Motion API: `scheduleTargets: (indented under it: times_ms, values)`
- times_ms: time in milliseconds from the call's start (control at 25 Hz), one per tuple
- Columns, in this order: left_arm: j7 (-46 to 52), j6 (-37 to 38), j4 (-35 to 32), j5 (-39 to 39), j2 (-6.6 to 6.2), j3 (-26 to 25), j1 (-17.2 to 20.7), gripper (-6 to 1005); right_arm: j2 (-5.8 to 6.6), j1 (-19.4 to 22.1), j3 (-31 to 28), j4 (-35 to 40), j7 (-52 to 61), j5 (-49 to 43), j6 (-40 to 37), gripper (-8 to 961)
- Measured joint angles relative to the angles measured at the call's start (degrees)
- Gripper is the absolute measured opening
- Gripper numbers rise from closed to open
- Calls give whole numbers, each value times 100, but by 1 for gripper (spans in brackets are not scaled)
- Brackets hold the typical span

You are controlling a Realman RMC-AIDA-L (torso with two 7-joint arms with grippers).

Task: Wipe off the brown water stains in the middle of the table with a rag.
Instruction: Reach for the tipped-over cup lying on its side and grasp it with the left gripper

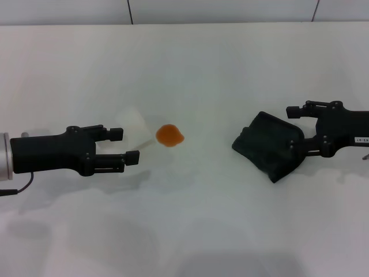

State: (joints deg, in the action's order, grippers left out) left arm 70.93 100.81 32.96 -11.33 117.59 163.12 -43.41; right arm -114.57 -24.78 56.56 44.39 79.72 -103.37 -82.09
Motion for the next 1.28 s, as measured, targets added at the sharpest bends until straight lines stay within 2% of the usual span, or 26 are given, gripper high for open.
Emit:
scheduleTargets:
  times_ms: [1000,1160,1280]
  values:
    - [50,52,2,-12,0,0,-23,835,-4,-1,-5,-1,0,1,1,843]
    - [577,468,324,103,-57,1,-304,835,3,-1,-5,-1,0,1,3,843]
    - [1060,811,963,171,-112,0,-540,836,12,-1,-5,-1,0,-4,21,843]
